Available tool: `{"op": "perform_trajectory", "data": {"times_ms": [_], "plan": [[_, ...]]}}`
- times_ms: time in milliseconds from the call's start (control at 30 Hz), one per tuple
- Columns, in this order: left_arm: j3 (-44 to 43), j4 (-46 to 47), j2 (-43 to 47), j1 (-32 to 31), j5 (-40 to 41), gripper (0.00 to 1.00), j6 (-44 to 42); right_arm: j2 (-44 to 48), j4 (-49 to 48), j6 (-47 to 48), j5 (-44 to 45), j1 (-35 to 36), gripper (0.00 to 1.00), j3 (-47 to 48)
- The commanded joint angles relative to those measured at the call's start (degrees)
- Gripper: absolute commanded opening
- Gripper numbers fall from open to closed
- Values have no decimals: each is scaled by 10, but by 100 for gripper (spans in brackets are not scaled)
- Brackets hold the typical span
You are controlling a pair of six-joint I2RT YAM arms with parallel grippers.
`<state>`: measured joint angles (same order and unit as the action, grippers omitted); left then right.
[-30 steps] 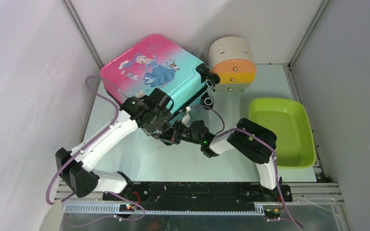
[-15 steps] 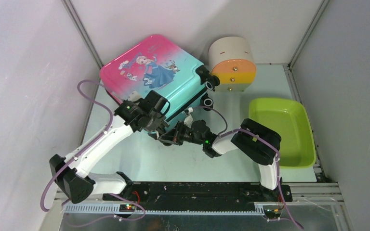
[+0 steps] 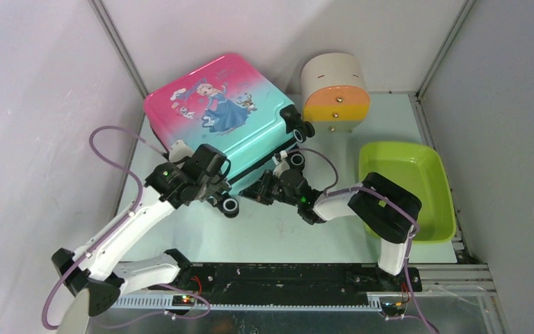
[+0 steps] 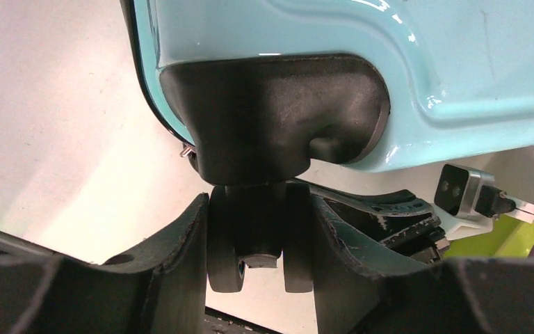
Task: Open, take out, and arrange the luggage
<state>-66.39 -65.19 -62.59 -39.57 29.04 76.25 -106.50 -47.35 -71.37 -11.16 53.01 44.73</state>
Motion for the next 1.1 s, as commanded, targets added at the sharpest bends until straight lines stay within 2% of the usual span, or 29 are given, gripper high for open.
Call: {"op": "perform_trajectory", "data": {"times_ms": [0,33,67,100,233,333,367,533,600,700,767,1067], "plan": [[7,10,66,-4,-27,0,-28,50,-26,122,63,7,18,-1],[7,17,70,-3,-36,0,-25,60,-52,193,73,9,19,-4],[6,26,76,-3,-38,0,-24,82,-54,239,82,13,20,-9],[2,29,77,-3,-42,0,-24,95,-39,324,102,15,21,-10],[-24,25,72,-3,-50,0,-28,137,-3,513,138,35,23,-19],[-33,34,69,-3,-66,0,-23,106,-74,594,151,79,24,-36],[-34,40,69,-3,-69,0,-21,84,-126,626,157,90,24,-45],[-49,50,69,-3,-74,0,-5,-26,-376,682,214,150,33,-59],[-59,51,69,-3,-71,0,0,-56,-395,716,238,168,36,-54],[-70,54,66,-3,-68,0,8,-86,-397,774,264,195,51,-28],[-76,56,61,-3,-67,0,14,-105,-397,802,270,200,55,-18],[-93,65,46,-3,-80,0,35,-147,-397,869,310,212,65,34]]}}
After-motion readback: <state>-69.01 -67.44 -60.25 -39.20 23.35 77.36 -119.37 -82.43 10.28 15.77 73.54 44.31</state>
